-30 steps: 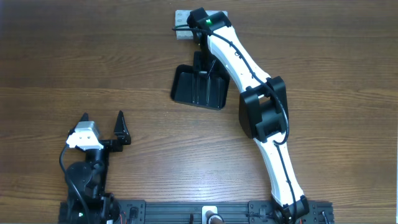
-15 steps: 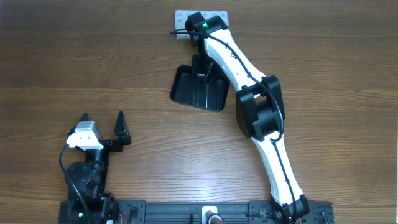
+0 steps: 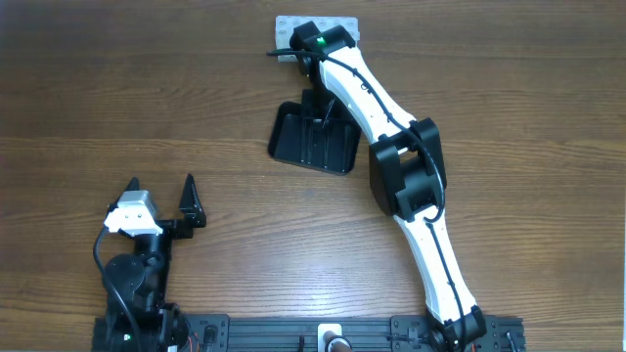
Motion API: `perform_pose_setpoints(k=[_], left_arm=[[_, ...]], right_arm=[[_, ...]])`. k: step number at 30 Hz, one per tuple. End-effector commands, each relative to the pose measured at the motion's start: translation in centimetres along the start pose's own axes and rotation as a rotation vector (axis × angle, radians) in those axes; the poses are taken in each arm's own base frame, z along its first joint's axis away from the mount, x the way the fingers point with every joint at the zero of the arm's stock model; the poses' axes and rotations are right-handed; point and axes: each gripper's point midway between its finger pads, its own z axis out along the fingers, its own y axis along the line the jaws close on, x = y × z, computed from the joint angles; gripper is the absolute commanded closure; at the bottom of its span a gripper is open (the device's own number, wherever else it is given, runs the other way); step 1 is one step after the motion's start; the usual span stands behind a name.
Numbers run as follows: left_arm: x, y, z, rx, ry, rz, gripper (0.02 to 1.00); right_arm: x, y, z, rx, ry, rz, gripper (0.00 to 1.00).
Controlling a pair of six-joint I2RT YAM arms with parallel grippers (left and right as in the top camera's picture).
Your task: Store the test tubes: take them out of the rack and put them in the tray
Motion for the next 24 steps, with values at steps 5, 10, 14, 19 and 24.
perform_pose_setpoints(k=[5, 10, 14, 19, 24], left_arm=[[0.2, -0.3, 0.0, 0.016, 0.003, 0.018, 0.02], [0.2, -0.3, 0.0, 0.016, 0.002, 0.018, 0.02], [0.2, -0.3, 0.0, 0.016, 0.003, 0.018, 0.02], [0.2, -0.3, 0.0, 0.016, 0.003, 0.018, 0.02], [0.2, -0.3, 0.0, 0.016, 0.003, 0.018, 0.02]], right_arm=[[-0.5, 0.4, -5.8, -0.037, -0.064, -0.026, 0.663], [0.2, 0.0, -9.9, -0.049, -0.093, -0.084, 0.586], [0.1, 0.7, -13.1, -0.12, -0.16, -0.17, 0.404], [0.3, -0.5, -17.4, -0.133, -0.261, -0.243, 0.196], [1.0, -2.4, -22.3, -0.153, -0.372, -0.291, 0.007]])
